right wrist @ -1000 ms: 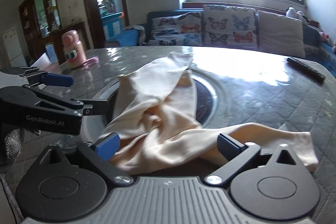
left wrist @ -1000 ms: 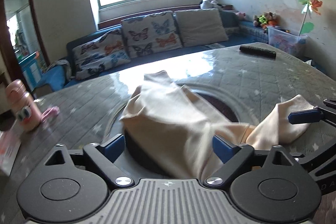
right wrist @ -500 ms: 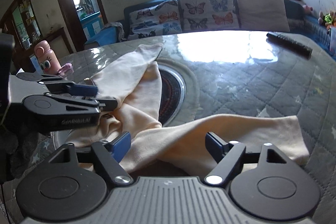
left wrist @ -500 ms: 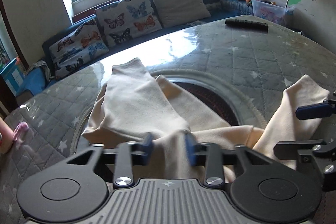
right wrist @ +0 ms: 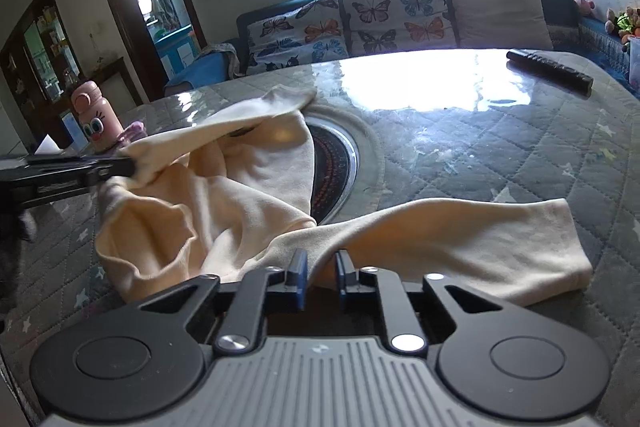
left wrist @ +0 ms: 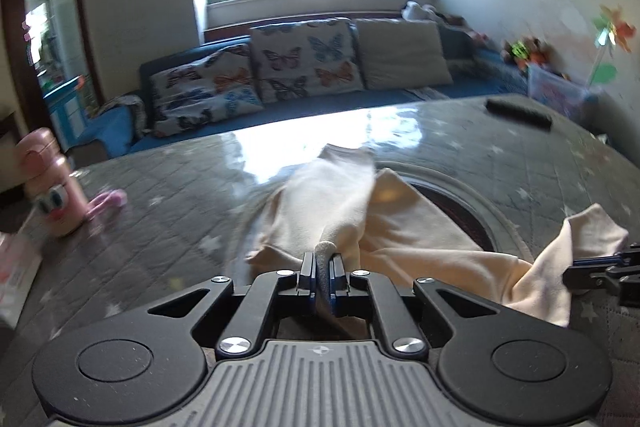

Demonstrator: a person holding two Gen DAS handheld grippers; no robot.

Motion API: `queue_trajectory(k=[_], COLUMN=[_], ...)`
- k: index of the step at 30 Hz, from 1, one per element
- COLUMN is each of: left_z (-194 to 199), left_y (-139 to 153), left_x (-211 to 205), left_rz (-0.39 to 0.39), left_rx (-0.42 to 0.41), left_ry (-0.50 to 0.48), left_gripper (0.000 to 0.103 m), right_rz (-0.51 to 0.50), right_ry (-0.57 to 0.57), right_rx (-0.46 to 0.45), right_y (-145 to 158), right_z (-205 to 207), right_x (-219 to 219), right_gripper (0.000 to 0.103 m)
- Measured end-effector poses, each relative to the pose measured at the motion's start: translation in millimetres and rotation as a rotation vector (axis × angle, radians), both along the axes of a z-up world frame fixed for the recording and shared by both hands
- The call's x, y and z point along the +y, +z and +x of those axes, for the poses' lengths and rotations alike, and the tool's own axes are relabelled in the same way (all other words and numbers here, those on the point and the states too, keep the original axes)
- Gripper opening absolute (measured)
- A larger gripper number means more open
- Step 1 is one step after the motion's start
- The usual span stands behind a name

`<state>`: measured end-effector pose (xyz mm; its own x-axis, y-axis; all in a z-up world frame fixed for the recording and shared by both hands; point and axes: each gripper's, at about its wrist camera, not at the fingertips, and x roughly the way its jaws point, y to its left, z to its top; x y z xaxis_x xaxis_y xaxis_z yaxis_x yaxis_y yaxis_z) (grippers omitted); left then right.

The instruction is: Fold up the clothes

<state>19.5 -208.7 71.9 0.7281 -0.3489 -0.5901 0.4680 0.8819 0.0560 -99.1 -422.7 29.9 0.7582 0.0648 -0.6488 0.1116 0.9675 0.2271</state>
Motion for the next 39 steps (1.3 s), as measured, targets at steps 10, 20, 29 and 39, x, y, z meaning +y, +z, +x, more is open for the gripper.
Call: queue_trajectory(k=[10,20,29,39], left_z=[-43.7,-71.3,-75.7,-66.9], left_y=[-4.3,-23.2,-17.6,-0.6], left_x=[63.3,93.1,93.9,91.6], left_rz=[-0.056,-0.045,-0.031,-0.025], left_rx=[0.074,0.165,0.140,0.078], left_ry=[0.052,0.046,0.029,0.035], left_gripper=[0.006,0.006,0.037,0.052], right_rz=[-0.012,-0.027,-0.034,-0.073], right_ry=[0.033,0.139,0.055,-0.159], right_rx=[-0.003,0.103,0.073,0.074], right_y=[6.3,-0.6,14.0,-0.3], right_z=[-33.0,-73.2,-69.7,-26.6], right_x=[3.6,25.7,2.5,-61.1], right_gripper=[0.002,0.002,0.011,0.029])
